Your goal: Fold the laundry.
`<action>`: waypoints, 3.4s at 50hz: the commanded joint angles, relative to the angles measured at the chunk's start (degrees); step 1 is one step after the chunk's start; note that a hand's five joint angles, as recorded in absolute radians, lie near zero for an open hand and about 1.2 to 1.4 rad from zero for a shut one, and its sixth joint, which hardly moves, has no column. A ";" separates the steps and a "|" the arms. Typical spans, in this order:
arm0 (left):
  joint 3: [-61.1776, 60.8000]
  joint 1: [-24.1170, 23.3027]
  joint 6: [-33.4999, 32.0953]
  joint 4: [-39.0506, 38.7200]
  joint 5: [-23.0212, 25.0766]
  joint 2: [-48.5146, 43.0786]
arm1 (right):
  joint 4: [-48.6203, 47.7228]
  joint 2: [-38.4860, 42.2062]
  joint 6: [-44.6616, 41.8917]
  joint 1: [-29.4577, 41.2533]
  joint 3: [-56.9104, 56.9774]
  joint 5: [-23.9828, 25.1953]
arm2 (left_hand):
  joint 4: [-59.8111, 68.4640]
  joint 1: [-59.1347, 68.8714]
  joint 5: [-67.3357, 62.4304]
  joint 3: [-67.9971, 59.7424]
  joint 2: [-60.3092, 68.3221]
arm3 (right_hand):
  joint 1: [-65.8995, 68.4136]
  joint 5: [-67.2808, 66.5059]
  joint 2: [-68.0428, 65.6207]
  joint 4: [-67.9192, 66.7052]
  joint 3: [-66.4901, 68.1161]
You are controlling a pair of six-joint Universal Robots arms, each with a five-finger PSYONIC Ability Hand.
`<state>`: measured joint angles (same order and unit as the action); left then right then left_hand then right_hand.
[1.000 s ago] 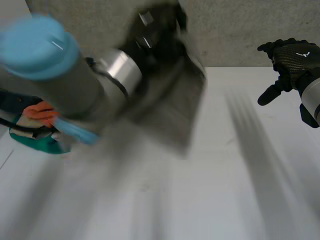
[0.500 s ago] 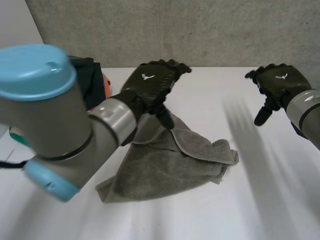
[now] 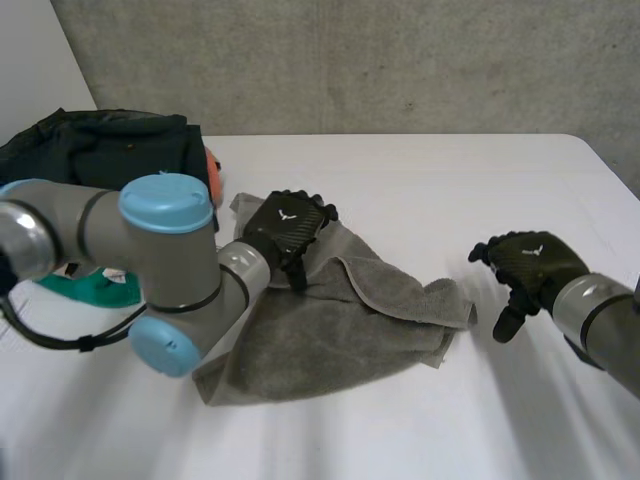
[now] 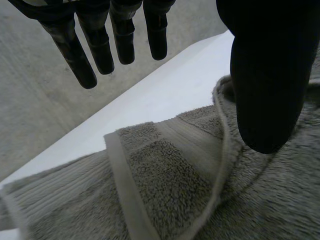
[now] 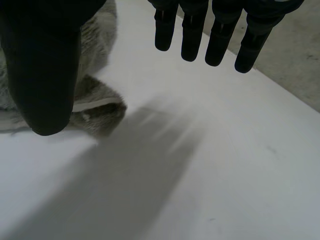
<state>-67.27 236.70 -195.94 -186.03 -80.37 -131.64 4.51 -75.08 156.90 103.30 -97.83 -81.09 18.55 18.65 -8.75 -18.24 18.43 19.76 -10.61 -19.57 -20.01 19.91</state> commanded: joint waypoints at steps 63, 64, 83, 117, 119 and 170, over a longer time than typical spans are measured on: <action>-15.07 8.08 1.09 3.83 -1.01 32.86 | 10.07 -15.19 -6.87 -4.42 19.17 2.86 | 61.45 61.35 -61.25 -61.76 61.57 | 60.24 -59.39 -60.43 -59.99 60.09; -15.86 7.99 1.00 3.57 -0.93 31.20 | 10.08 -14.58 -7.05 -4.16 19.08 2.86 | 61.45 61.35 -61.25 -61.76 61.57 | 60.24 -59.39 -60.43 -59.99 60.09; 17.96 8.86 -7.00 -29.94 -5.65 8.68 | -22.85 8.72 -1.08 -0.03 42.55 -10.32 | 61.45 61.35 -61.25 -61.76 61.57 | 60.24 -59.39 -60.43 -59.99 60.09; -38.11 7.29 -7.18 -26.23 -6.55 27.05 | -6.27 11.17 0.16 -5.56 13.11 3.39 | 61.45 61.35 -61.25 -61.76 61.57 | 60.24 -59.39 -60.43 -59.99 60.09; -38.11 7.46 -7.09 -26.06 -6.20 27.05 | -6.10 13.20 0.42 -6.44 13.28 3.22 | 61.45 61.35 -61.25 -61.76 61.57 | 60.24 -59.39 -60.43 -59.99 60.09; -30.21 10.01 -9.72 2.07 -5.94 31.55 | 22.03 -5.81 -27.61 -17.08 17.85 5.15 | 61.45 61.35 -61.25 -61.76 61.57 | 60.24 -59.39 -60.43 -59.99 60.09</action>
<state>-100.00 246.77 -203.78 -182.88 -86.24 -91.78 26.89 -86.01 129.16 85.52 -79.15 -76.90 68.71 66.36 -57.52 -68.39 68.63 65.72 -58.01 -67.70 -68.55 68.02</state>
